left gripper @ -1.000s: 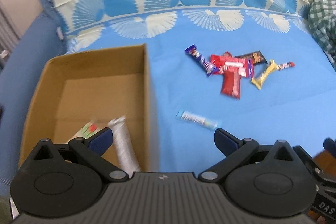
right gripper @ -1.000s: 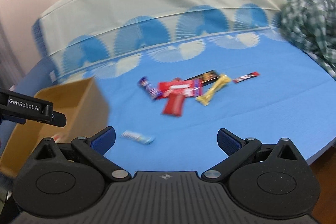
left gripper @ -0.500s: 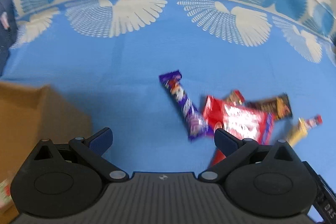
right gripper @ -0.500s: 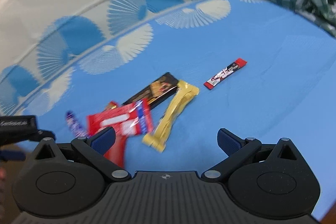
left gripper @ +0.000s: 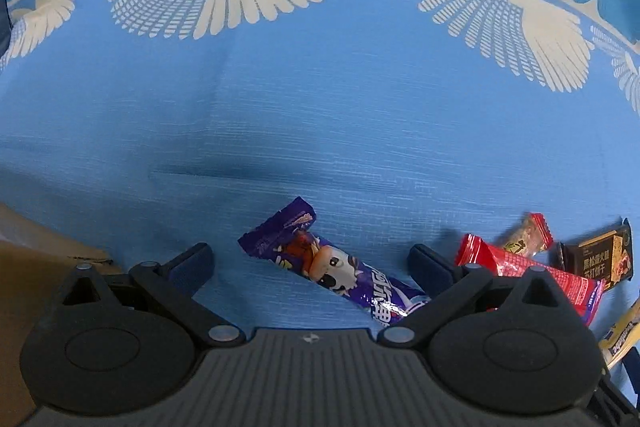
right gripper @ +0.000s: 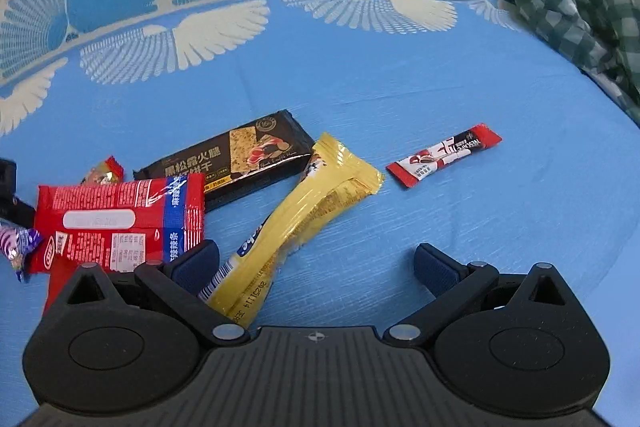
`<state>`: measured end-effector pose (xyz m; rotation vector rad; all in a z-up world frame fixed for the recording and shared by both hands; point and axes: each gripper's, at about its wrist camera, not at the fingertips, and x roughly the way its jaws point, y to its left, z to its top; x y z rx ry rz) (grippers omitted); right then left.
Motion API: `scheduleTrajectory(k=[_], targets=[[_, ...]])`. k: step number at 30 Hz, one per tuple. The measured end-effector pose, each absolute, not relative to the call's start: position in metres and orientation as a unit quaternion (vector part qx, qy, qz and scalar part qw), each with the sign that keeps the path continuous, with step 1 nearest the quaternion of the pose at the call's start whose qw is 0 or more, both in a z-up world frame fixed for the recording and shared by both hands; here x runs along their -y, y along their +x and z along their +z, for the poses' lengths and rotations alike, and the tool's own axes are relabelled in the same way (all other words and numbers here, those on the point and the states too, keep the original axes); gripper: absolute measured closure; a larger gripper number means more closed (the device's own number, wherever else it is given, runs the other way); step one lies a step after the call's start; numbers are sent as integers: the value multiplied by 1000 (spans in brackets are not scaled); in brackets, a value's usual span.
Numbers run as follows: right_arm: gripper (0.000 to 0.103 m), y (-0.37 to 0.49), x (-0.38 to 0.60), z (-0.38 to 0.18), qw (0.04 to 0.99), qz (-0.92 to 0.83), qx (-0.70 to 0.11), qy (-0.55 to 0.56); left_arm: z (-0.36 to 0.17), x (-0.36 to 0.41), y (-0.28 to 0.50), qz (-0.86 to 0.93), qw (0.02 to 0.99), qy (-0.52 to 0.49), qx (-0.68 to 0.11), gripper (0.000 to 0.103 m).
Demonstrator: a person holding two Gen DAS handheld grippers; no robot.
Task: Organize snacks
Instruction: 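Move both tools back over the remaining snack pile, then grasp the purple bar with left tool while right tool grasps the yellow bar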
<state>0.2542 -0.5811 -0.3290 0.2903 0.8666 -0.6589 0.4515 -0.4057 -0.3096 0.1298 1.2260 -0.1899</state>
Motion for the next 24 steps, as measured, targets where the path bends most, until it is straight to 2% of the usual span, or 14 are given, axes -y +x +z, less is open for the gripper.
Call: scheduleTrajectory(k=[3,4,5,6,7,8,9,11,12,14,15,24], targets=[[0,255,580,-329,844,-315,-412,138,-309,407,454,-87,809,58,-579,0],[1,256,581,-329,843,-315,-413,139,-308,406,454,-86,808,56,-580,3],[7,256,581,-329,843,-314,-413,139,-304,406,453,-84,813,52,-574,14],[25,254,581,-327,845,-314,-411,138,-298,405,448,-85,820,51,-563,24],[35,252,580,-324,850,-312,-403,132,-293,404,441,-91,825,56,-555,45],[55,250,578,-320,856,-305,-399,122,-289,405,437,-101,826,64,-551,65],[68,249,575,-318,859,-297,-400,117,-288,405,434,-108,822,66,-555,67],[81,244,570,-316,862,-282,-405,114,-286,402,425,-114,815,64,-565,70],[81,241,568,-315,863,-277,-408,112,-284,401,419,-117,814,66,-565,71],[83,234,565,-311,860,-268,-416,124,-277,397,402,-124,814,75,-562,82],[84,228,563,-308,858,-265,-418,137,-273,394,394,-128,814,78,-561,84],[84,169,522,-268,859,-259,-407,174,-212,353,309,-161,832,82,-524,86]])
